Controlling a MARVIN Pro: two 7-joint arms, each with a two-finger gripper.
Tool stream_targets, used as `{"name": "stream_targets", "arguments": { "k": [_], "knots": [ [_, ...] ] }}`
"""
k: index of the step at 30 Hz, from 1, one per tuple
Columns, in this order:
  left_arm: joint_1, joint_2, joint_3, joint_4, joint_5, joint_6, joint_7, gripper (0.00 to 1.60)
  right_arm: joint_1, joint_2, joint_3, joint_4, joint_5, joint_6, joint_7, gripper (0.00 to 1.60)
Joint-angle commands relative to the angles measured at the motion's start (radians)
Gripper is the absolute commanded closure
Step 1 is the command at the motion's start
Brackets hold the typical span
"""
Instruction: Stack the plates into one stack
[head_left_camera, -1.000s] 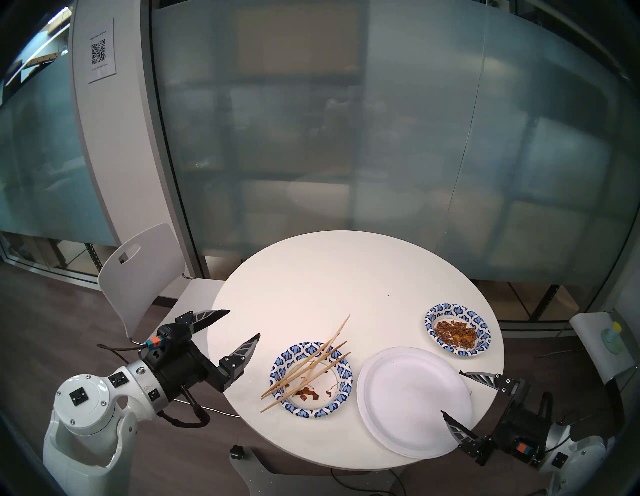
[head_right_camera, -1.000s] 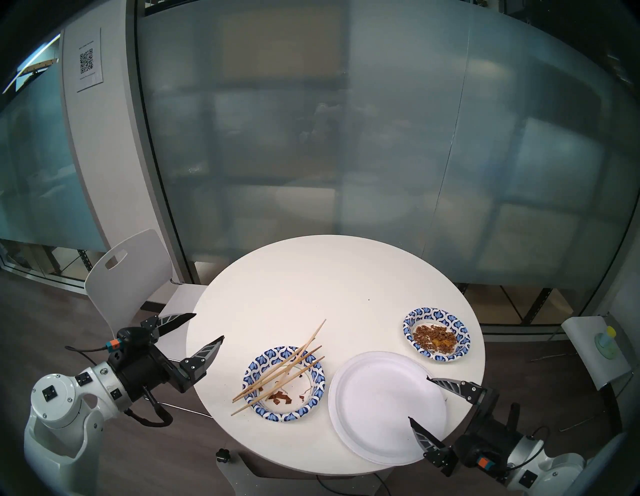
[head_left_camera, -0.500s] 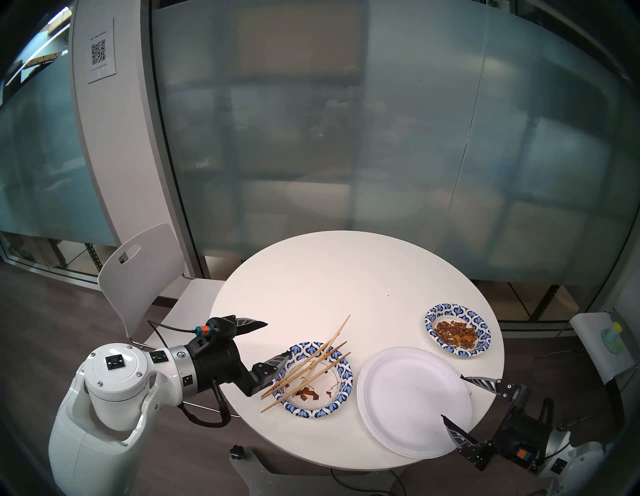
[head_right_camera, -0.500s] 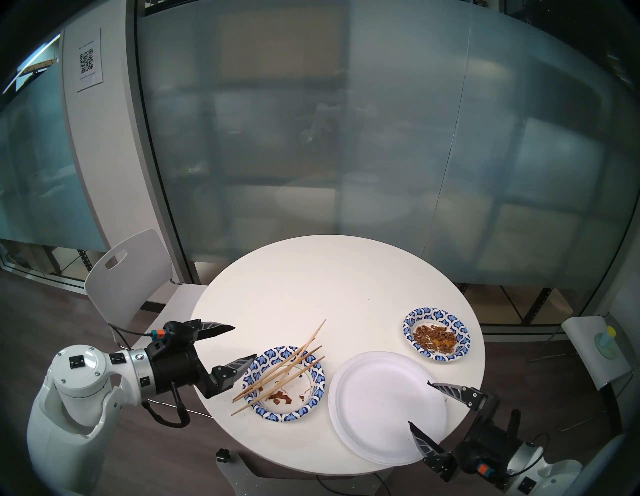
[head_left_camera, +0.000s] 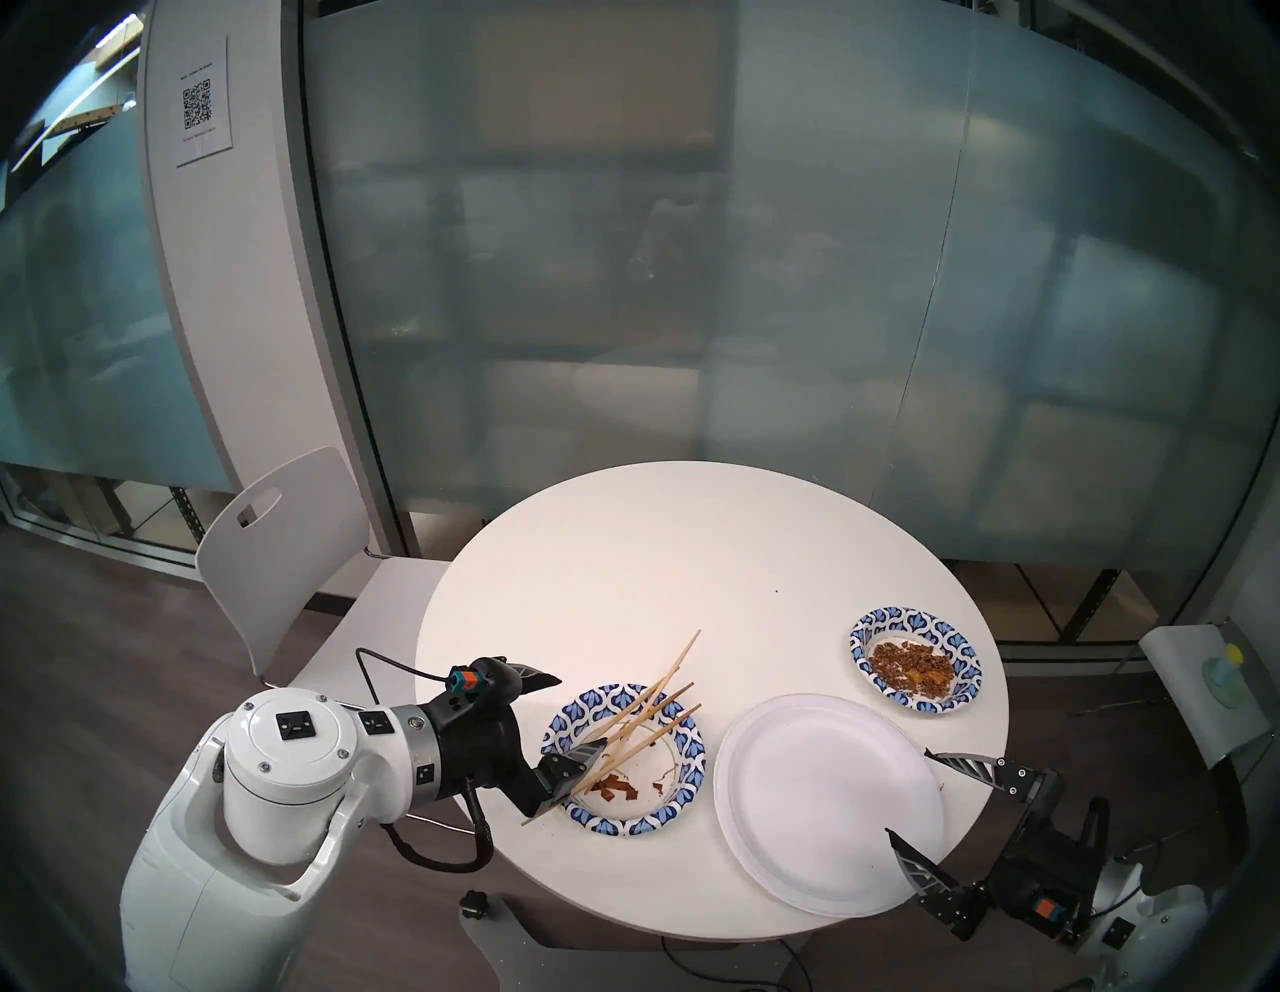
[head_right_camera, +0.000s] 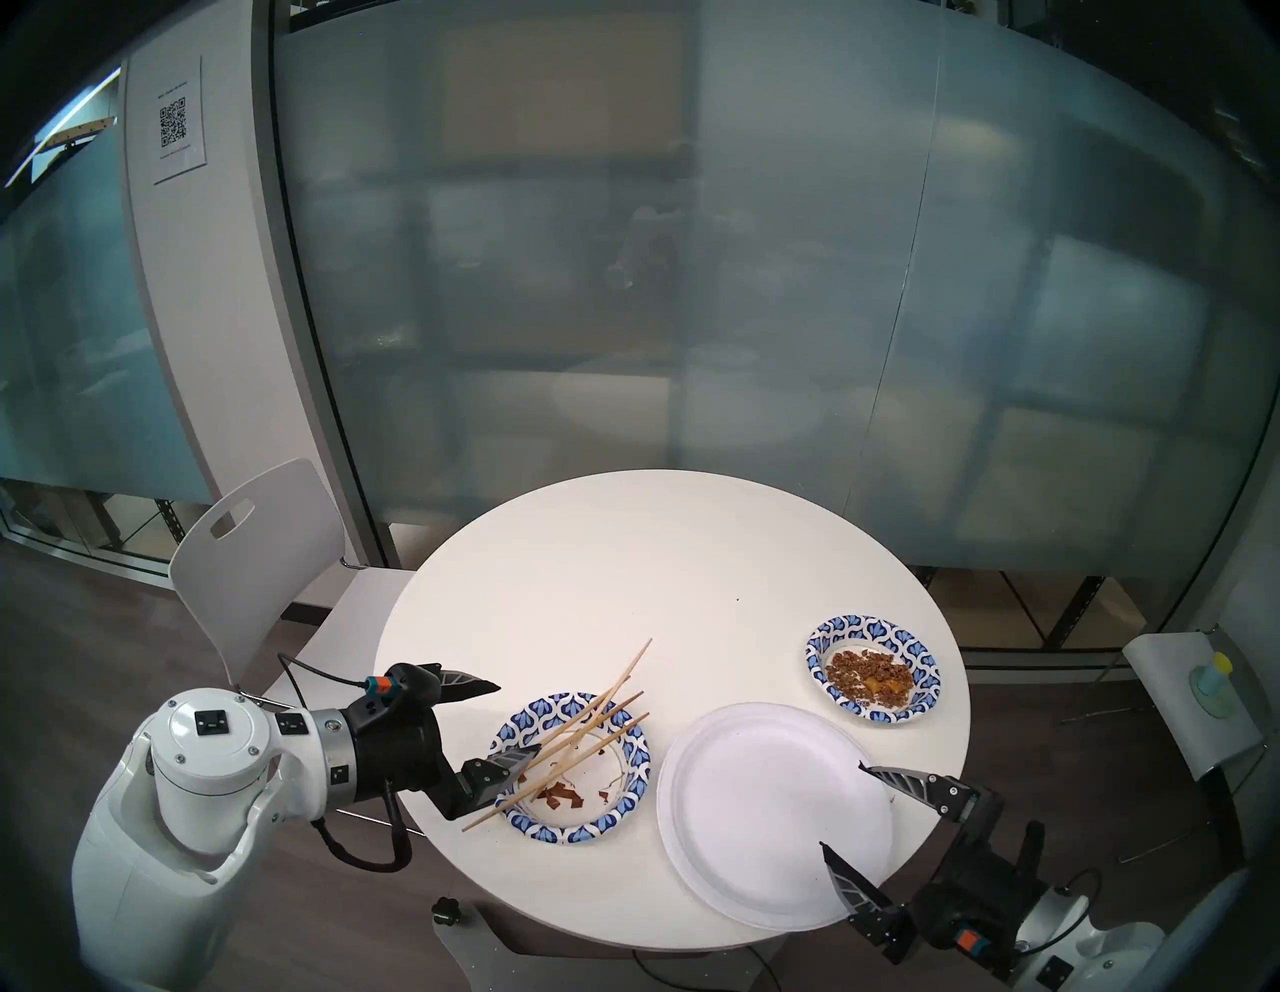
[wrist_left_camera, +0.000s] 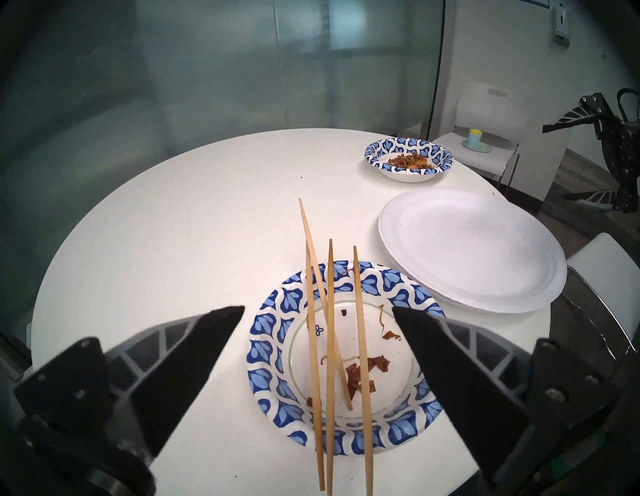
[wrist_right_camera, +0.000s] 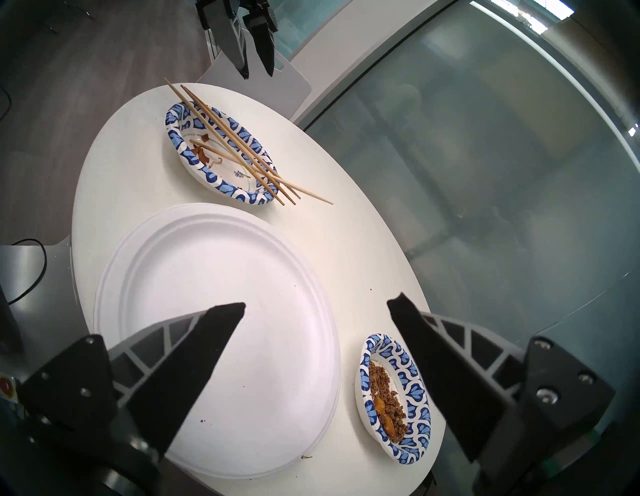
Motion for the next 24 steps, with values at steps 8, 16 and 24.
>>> {"name": "stream_targets", "arguments": {
  "k": [8,16,24],
  "knots": [
    [-0.033,0.016,0.122,0.014,0.072,0.018,0.021,0.0,0.004,-0.012,0.009,-0.012,0.003,-0.001,-0.008,0.0],
    [-0.073,0.024,0.182,0.032,0.111,0.035,0.031,0.0,-0.005,-0.028,0.017,-0.012,0.006,-0.012,-0.011,0.0],
    [-0.112,0.003,0.253,0.055,0.164,0.048,0.072,0.0,-0.022,-0.045,0.029,-0.006,0.015,-0.033,-0.019,0.0]
  ]
}}
